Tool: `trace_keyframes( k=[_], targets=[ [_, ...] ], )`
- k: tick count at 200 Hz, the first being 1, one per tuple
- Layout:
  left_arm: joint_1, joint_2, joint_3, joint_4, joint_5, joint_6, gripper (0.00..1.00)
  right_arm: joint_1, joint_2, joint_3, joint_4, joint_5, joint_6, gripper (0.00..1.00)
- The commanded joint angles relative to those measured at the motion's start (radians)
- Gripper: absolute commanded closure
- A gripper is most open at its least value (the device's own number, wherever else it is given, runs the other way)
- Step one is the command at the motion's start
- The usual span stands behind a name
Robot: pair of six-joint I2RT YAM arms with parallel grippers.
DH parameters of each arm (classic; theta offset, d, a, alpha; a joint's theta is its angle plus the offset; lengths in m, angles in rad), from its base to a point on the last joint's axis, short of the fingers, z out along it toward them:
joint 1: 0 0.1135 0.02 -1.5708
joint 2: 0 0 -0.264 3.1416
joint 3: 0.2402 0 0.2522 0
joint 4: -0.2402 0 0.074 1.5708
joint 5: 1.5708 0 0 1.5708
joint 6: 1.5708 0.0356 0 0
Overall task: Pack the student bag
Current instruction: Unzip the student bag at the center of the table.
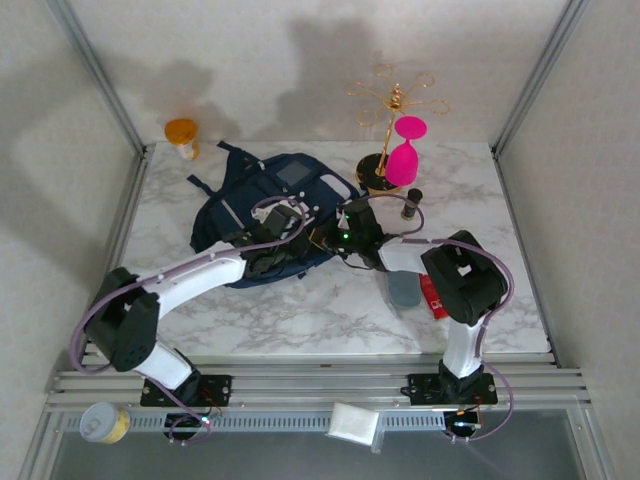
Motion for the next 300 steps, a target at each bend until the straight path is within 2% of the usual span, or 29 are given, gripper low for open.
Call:
trace_keyframes(
  k=[1, 27, 54, 89, 107, 162, 178, 222, 252, 270, 287, 300],
  targets=[
    [0.004, -0.114, -0.020, 0.019, -0.034, 0.143, 0.48, -0.027, -0.059, -0.072, 0.402, -0.158, -0.098, 1.00],
    [0.039, -0.197, -0.062, 0.063, 0.055, 0.289, 0.44, -0.035, -0.063, -0.106, 0.588, -0.249, -0.123, 1.00],
    [0.133, -0.204, -0.052, 0.094, 0.261, 0.386, 0.39, -0.048, -0.089, -0.101, 0.589, -0.287, -0.199, 1.00],
    [0.135, -0.108, 0.036, 0.100, 0.435, 0.514, 0.32, -0.081, -0.092, -0.090, 0.604, -0.333, -0.223, 1.00],
    [0.137, -0.044, 0.088, 0.050, 0.422, 0.562, 0.32, -0.090, -0.098, -0.094, 0.629, -0.342, -0.235, 1.00],
    [0.144, 0.054, 0.172, 0.037, 0.530, 0.647, 0.28, -0.107, -0.095, -0.062, 0.643, -0.380, -0.283, 1.00],
    [0.149, 0.109, 0.230, -0.050, 0.501, 0.664, 0.29, -0.117, -0.097, -0.056, 0.654, -0.374, -0.274, 1.00],
    [0.152, 0.156, 0.268, -0.120, 0.485, 0.694, 0.27, -0.121, -0.104, -0.039, 0.649, -0.369, -0.286, 1.00],
    [0.129, 0.113, 0.202, -0.108, 0.539, 0.657, 0.35, -0.130, -0.102, -0.020, 0.645, -0.359, -0.289, 1.00],
    [0.095, 0.084, 0.174, -0.124, 0.482, 0.644, 0.36, -0.135, -0.097, -0.011, 0.645, -0.361, -0.290, 1.00],
    [0.075, 0.070, 0.172, -0.152, 0.447, 0.634, 0.45, -0.138, -0.093, -0.001, 0.638, -0.362, -0.292, 1.00],
    [0.066, 0.050, 0.157, -0.144, 0.421, 0.627, 0.47, -0.138, -0.089, 0.008, 0.631, -0.362, -0.297, 1.00]
  ],
)
